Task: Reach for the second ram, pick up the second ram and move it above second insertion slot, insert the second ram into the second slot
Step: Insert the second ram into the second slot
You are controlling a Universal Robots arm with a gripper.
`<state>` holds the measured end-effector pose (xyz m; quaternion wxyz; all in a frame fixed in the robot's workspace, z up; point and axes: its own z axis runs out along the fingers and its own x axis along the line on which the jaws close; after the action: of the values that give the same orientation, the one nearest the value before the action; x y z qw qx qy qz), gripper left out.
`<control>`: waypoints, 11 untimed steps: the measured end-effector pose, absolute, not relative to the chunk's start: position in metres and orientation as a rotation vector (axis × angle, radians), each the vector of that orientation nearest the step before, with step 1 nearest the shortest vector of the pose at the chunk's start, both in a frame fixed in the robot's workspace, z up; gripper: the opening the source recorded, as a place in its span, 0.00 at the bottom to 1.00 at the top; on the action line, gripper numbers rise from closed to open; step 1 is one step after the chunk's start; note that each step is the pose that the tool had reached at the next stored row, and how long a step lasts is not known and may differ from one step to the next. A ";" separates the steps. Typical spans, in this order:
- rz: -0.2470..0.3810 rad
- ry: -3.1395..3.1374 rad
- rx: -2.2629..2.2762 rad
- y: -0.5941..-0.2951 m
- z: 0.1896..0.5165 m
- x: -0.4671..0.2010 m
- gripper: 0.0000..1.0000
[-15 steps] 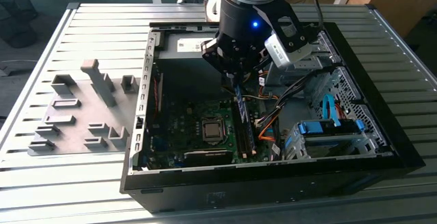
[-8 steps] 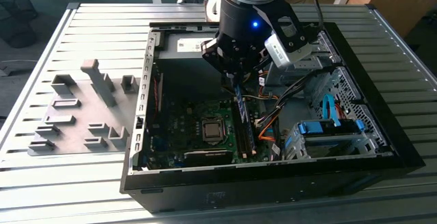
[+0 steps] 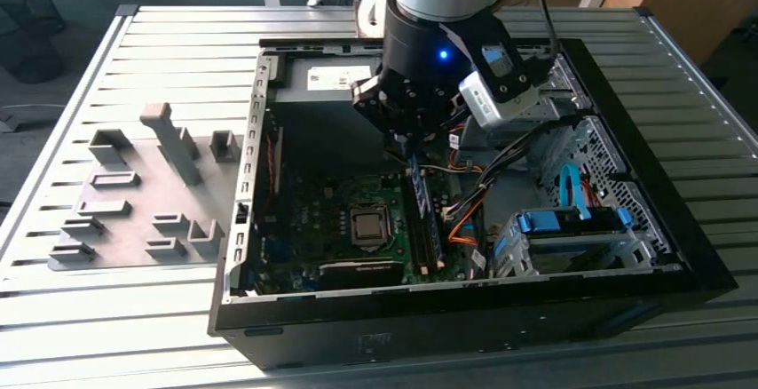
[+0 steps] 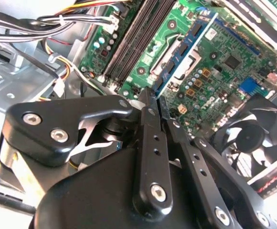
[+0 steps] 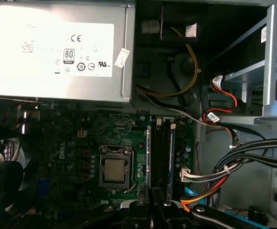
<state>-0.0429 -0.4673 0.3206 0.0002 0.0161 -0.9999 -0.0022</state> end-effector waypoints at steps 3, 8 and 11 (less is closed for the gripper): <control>-0.007 -3.141 0.050 -0.468 0.315 -0.043 0.14; -0.008 -3.141 0.050 -0.472 0.306 -0.042 0.14; -0.008 -3.140 0.050 -0.472 0.304 -0.042 0.14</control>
<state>-0.0423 -0.4721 0.3044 0.0004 0.0159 -0.9999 -0.0025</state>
